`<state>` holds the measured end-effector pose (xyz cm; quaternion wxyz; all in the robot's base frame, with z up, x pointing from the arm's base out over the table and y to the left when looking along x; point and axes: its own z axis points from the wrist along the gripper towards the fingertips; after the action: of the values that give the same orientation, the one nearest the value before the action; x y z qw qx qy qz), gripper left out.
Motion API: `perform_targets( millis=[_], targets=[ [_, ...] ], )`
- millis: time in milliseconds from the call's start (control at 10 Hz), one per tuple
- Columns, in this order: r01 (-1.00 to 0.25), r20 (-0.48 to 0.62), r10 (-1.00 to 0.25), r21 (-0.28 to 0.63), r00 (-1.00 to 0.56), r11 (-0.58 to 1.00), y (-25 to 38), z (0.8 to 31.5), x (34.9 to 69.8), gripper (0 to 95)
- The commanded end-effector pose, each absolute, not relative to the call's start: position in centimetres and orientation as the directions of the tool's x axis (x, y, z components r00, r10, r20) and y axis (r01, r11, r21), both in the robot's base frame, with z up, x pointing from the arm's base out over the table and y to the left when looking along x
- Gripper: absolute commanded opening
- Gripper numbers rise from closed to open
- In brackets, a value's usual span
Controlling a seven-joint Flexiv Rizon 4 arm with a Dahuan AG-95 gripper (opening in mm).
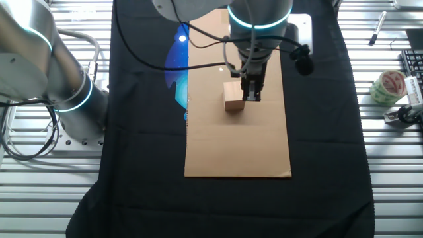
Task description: Use the gripper to push the small block from left to right
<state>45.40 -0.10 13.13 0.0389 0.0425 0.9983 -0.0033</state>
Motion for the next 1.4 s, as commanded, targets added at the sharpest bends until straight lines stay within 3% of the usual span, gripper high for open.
perform_targets(
  millis=[100, 1400],
  targets=[
    [0.086, -0.077, 0.086, 0.000, -0.993, 0.996, -0.1, 13.1, 45.3, 0.0],
    [0.086, -0.106, 0.087, 0.009, -0.991, 0.996, -0.1, 9.8, 44.9, 0.0]
  ],
)
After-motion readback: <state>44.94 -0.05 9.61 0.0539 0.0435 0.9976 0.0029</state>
